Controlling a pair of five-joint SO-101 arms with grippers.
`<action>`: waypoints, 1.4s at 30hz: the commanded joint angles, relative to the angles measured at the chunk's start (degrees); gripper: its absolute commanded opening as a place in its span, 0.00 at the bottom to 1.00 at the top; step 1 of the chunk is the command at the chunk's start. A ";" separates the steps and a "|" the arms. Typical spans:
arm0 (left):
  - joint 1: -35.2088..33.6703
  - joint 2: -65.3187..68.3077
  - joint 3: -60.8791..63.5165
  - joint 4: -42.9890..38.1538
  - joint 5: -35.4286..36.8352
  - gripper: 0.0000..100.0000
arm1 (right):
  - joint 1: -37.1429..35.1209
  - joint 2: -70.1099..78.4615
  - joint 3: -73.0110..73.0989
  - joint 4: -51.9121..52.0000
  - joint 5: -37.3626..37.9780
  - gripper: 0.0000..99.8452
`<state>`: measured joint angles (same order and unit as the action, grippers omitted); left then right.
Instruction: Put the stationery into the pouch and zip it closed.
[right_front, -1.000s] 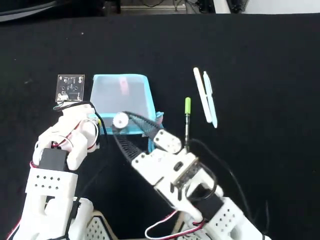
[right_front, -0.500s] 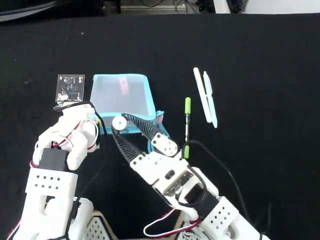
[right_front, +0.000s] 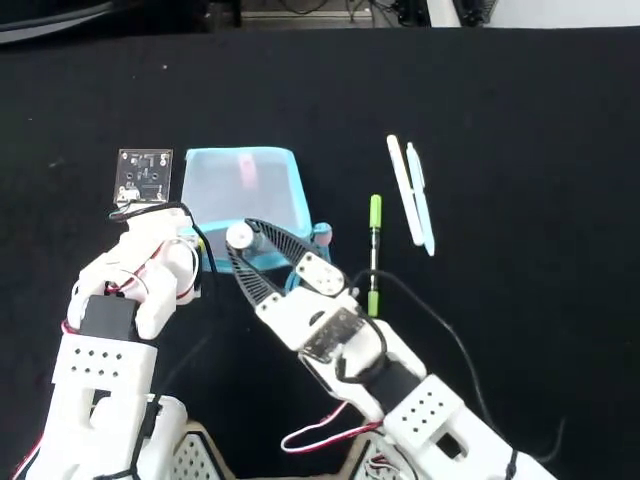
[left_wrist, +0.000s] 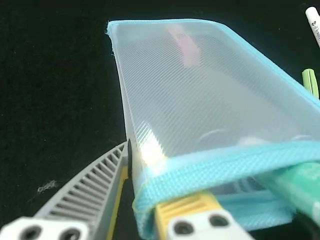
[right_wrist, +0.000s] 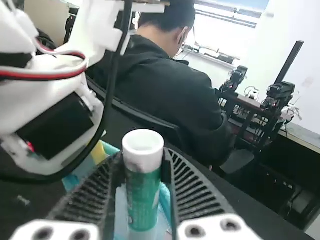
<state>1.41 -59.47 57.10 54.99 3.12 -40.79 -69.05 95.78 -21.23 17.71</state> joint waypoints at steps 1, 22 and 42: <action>-0.57 -0.26 -0.40 -0.70 0.53 0.03 | 1.58 2.51 -3.12 -0.53 0.18 0.02; -0.57 -0.26 -0.40 -0.70 0.53 0.03 | -1.58 2.33 -15.08 32.70 -0.09 0.02; -0.66 -0.09 -0.40 -0.70 0.53 0.03 | -1.58 2.33 -24.92 52.22 -0.26 0.11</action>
<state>1.41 -59.47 57.19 54.99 3.12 -41.85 -67.56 72.75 29.76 17.80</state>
